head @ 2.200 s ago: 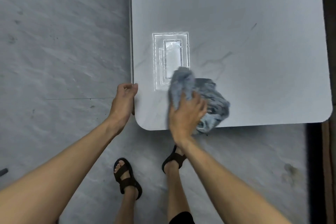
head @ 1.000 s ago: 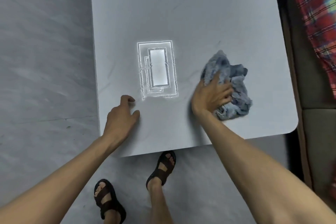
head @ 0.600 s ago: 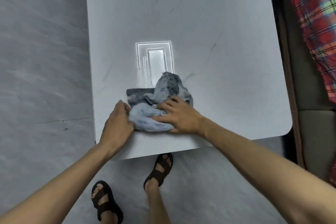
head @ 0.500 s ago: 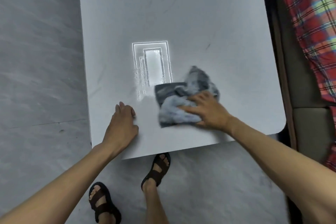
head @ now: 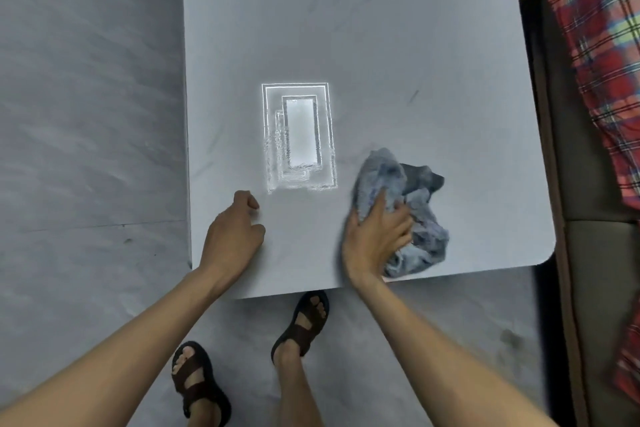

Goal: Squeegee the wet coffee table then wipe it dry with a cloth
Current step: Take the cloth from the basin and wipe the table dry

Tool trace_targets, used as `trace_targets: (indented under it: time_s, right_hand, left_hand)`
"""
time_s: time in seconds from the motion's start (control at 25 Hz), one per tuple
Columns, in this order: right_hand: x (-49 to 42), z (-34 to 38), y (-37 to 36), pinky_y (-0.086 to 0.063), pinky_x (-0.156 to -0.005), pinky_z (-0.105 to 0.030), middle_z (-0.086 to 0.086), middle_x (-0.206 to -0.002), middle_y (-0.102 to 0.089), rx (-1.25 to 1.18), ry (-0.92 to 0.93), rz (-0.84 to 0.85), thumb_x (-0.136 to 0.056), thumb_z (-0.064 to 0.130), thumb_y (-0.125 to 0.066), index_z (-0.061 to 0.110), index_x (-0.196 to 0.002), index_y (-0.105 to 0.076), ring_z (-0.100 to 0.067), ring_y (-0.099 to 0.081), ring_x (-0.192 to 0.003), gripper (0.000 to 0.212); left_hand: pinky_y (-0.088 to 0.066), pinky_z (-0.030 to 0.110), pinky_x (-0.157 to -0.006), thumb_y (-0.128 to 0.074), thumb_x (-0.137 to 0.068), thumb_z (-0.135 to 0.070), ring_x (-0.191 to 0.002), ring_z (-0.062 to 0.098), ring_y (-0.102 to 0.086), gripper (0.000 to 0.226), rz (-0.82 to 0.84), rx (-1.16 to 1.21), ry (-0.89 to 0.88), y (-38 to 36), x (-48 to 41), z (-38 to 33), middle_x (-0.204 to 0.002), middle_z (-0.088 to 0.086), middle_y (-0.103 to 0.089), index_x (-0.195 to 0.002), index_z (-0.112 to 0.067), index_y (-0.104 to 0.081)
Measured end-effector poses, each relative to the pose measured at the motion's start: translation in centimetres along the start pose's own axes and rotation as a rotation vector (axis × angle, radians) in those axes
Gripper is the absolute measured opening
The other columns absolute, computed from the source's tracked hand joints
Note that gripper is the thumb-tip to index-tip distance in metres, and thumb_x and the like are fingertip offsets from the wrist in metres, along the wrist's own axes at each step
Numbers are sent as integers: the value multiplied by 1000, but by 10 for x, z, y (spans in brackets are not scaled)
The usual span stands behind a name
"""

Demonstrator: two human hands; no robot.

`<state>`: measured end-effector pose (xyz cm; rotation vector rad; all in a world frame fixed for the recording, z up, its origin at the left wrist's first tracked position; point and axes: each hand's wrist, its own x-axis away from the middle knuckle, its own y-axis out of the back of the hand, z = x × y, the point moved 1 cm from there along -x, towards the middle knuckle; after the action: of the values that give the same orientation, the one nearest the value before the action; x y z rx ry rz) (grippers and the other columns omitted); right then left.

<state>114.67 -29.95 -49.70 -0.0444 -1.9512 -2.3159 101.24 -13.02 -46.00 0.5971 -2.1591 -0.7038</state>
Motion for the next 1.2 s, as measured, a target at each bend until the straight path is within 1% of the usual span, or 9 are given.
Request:
trace_targets:
  time_s: [0.12, 0.2, 0.28, 0.36, 0.44, 0.52, 0.8, 0.88, 1.2]
  right_hand:
    - [12, 43, -8, -29, -97, -53, -19, -127, -48, 39, 988, 218, -78, 39, -68, 27, -138, -46, -38, -46, -113, 65]
    - [-33, 47, -4, -32, -98, -52, -19, -129, -50, 149, 1381, 273, -76, 40, -70, 31, -139, -42, -38, -48, -112, 69]
    - [-73, 41, 0, -33, -97, -52, -19, -128, -50, 182, 1285, 244, -82, 44, -61, 33, -136, -42, -39, -47, -111, 59]
    - [-80, 46, 0, -32, -96, -53, -19, -127, -47, 103, 880, 162, -86, 46, -52, 31, -135, -40, -41, -43, -114, 53]
    - [-44, 73, -8, -32, -97, -55, -24, -127, -46, 103, 501, 73, -85, 40, -60, 26, -140, -35, -42, -41, -116, 61]
    - [18, 103, -15, -34, -92, -52, -26, -121, -50, 115, 414, 71, -84, 30, -65, 22, -142, -37, -40, -44, -110, 65]
    - [136, 58, -9, -41, -74, -41, -15, -109, -58, 141, 1514, 276, -77, 19, -50, 25, -137, -50, -32, -53, -87, 60]
    - [104, 26, 0, -42, -78, -45, -18, -113, -57, 201, 1436, 265, -80, 16, -57, 25, -140, -48, -35, -54, -94, 60]
    - [101, -16, 26, -34, -96, -63, -37, -130, -38, 232, 243, 235, -88, 22, -63, 13, -140, -31, -51, -36, -120, 61]
  left_hand:
    - [-32, 27, -56, -55, -80, -11, -71, 17, -52, 29, -91, -1, 88, 25, 6, 31, -91, -6, -55, -97, -29, -39]
    - [-30, 26, -54, -57, -81, -13, -70, 17, -52, 30, -88, -21, 139, 36, 15, 55, -85, -4, -52, -99, -29, -38]
    - [-33, 23, -54, -57, -82, -13, -70, 10, -52, 31, -34, 24, 186, 39, 25, 72, -90, -3, -53, -102, -28, -39]
    - [-42, 25, -63, -57, -82, -13, -82, 14, -58, 32, 13, 137, 230, 39, 37, 82, -102, -3, -55, -106, -26, -41]
    - [-48, 32, -79, -57, -83, -12, -98, 19, -58, 32, 25, 257, 275, 39, 47, 90, -113, 1, -58, -110, -24, -43]
    - [-45, 31, -85, -57, -84, -11, -106, 18, -56, 32, 2, 339, 311, 42, 56, 98, -121, 4, -58, -111, -22, -44]
    - [-38, 26, -65, -57, -83, -13, -92, 17, -57, 25, -95, 313, 414, 61, 99, 134, -114, -1, -61, -105, -22, -48]
    - [-39, 26, -69, -56, -84, -12, -97, 18, -58, 24, -49, 332, 418, 60, 113, 142, -116, 0, -61, -105, -21, -50]
    - [-48, 33, -86, -57, -84, -12, -100, 20, -63, 16, 91, 408, 344, 62, 190, 171, -106, 3, -68, -95, -23, -57]
